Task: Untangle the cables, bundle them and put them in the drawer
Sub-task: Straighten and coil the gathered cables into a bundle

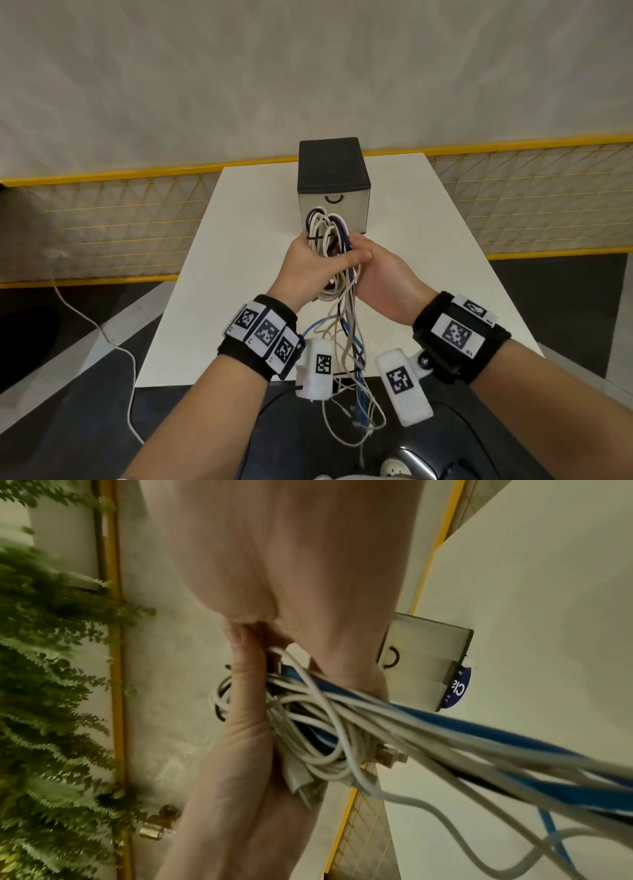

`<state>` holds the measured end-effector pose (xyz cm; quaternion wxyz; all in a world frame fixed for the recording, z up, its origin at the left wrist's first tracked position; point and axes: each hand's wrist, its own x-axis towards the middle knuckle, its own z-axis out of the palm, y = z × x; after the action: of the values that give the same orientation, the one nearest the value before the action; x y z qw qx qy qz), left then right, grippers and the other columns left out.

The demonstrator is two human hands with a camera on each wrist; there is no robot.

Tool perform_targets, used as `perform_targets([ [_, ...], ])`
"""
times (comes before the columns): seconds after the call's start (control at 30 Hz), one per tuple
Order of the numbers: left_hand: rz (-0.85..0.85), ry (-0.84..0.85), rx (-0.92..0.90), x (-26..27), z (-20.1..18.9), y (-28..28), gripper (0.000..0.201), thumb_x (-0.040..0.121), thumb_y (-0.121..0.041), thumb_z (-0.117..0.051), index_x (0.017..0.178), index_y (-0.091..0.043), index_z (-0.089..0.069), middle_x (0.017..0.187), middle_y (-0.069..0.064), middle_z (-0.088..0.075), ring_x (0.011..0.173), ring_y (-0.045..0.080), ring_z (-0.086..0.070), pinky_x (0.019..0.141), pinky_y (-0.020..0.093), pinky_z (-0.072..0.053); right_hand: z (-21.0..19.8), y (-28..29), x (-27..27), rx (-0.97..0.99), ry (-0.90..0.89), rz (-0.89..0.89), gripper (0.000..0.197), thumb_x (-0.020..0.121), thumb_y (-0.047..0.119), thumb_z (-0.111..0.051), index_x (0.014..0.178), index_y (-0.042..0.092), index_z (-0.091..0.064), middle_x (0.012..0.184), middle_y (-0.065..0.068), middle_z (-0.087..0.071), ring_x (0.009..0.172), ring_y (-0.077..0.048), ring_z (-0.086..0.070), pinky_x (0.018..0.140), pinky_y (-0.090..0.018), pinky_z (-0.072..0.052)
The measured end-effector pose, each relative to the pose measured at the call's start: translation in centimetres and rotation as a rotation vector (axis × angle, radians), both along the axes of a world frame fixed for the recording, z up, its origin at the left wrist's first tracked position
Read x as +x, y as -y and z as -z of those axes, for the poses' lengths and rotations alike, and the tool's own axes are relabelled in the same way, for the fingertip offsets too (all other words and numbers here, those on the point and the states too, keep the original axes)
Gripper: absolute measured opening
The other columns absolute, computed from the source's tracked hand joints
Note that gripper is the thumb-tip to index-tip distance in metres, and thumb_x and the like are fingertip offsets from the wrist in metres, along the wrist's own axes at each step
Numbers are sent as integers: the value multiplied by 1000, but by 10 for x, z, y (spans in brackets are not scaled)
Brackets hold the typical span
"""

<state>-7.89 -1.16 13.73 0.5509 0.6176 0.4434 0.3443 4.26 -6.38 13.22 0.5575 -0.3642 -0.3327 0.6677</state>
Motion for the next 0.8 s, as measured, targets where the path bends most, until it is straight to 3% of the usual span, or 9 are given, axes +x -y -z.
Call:
perform_targets([
  [0.1,-30,1,8,2,-3,-1,16,78,-12,-81,90,-5,-74,77,2,-74,71,10,-70,68,25,-55,0,-1,5,39,75,-36,46,102,42,-30,140,22,-46,142,-7,-50,134,-21,-45,108,-49,-39],
  [0.17,-67,22,9,4,-4,-2,6,80,-5,-76,83,-3,-71,71,5,-70,65,12,-67,64,29,-55,4,-3,7,128,263,-65,51,98,46,-43,146,40,-28,152,-1,-35,137,-12,-38,110,-47,-37],
  [0.23,-118,44,8,5,-10,-3,7,79,-4,-75,76,-8,-71,66,3,-70,63,13,-68,61,28,-54,9,-3,7,203,538,-91,96,84,37,-70,144,56,2,156,8,-18,141,-6,-28,115,-41,-30],
  [0.3,-162,93,-20,5,-19,-5,3,77,-6,-75,77,-6,-72,70,8,-73,69,20,-73,65,32,-59,19,-1,5,251,705,-90,120,78,21,-78,143,50,18,149,8,-29,133,0,-38,111,-33,-37],
  [0.37,-217,157,-60,2,-26,-9,8,77,-8,-74,84,-4,-71,73,9,-73,71,26,-74,61,35,-60,28,-1,3,238,637,-51,104,87,9,-67,149,38,12,125,6,-56,104,-6,-62,93,-30,-52],
  [0.47,-296,266,-110,-2,-30,-12,35,79,-14,-73,109,3,-63,79,9,-70,67,20,-72,53,27,-55,33,-6,2,251,660,38,60,96,10,-53,148,22,-24,84,-5,-65,67,-18,-62,69,-31,-52],
  [0.57,-321,321,-116,-7,-32,-11,8,88,-14,-67,88,-6,-65,69,3,-67,58,11,-67,55,23,-57,29,-9,2,314,762,-41,24,100,16,-45,121,27,-48,72,-4,-62,60,-19,-60,64,-29,-50],
  [0.67,-378,369,-118,-17,-34,-14,8,92,-15,-66,85,-13,-61,68,1,-66,56,8,-66,55,21,-56,32,-7,5,309,832,-163,18,104,25,-34,112,32,-49,79,-5,-65,69,-16,-63,71,-24,-50],
  [0.8,-416,340,-75,-26,-35,-15,21,89,-17,-70,104,-12,-57,78,3,-68,64,8,-68,67,28,-58,40,-9,13,271,1029,-105,39,95,38,-41,97,5,-61,74,-14,-57,64,-14,-49,66,-31,-42],
])
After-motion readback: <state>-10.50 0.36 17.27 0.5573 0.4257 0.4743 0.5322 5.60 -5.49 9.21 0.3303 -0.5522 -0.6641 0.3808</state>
